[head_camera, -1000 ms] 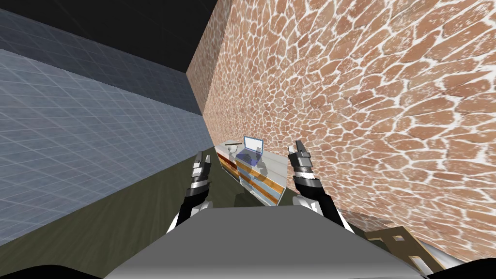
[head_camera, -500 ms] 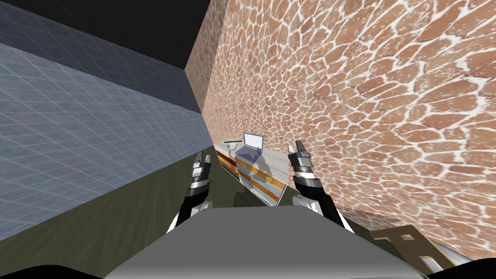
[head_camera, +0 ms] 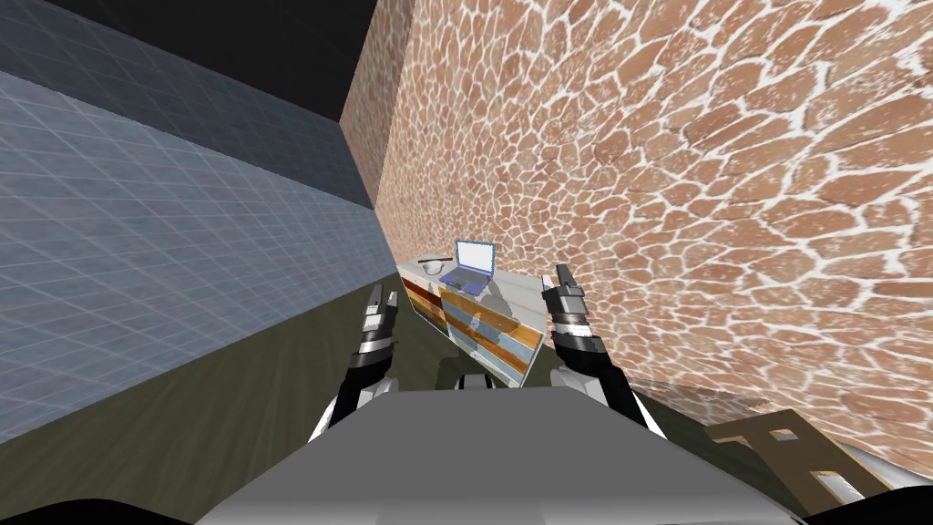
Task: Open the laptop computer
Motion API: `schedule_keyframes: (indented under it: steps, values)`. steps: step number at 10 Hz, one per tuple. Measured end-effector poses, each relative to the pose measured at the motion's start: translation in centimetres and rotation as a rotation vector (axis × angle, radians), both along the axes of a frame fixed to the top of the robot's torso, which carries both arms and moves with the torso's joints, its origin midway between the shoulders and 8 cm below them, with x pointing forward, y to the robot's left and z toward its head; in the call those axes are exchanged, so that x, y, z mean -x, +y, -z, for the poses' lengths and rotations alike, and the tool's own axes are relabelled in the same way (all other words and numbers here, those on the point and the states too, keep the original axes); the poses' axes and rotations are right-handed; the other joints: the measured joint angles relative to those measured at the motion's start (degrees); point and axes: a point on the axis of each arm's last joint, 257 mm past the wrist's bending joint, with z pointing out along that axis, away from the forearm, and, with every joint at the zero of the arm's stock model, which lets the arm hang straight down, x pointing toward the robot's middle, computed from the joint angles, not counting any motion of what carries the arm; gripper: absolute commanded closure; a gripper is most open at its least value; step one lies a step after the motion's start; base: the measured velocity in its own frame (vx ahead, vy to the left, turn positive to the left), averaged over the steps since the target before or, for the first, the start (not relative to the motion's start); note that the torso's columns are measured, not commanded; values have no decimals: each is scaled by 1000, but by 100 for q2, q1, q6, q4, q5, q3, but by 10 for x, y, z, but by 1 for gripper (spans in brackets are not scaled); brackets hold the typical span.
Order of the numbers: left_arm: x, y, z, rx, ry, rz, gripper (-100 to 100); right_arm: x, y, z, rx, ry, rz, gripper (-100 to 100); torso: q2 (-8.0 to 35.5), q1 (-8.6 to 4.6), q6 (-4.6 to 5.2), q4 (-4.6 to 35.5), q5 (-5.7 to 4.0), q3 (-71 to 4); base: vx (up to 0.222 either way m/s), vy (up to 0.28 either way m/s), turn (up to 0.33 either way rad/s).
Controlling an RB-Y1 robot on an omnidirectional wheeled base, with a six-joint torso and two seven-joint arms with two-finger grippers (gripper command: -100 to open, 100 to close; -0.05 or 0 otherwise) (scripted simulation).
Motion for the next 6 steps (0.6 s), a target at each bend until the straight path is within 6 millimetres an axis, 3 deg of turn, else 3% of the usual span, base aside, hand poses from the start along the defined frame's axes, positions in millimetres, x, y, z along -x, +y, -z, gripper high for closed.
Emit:
schedule_keyframes:
  steps: [3, 6]
  values:
    - [-12, 0, 8, -46, 42, 22, -100, 0, 0, 0, 0, 0, 0, 0, 21, -5, 0, 23, -2, -31, 51, 89, -190]
    - [-29, 7, 19, -74, 99, 25, -100, 0, 0, 0, 0, 0, 0, 0, 24, -5, -1, 24, -1, -29, 65, 150, -288]
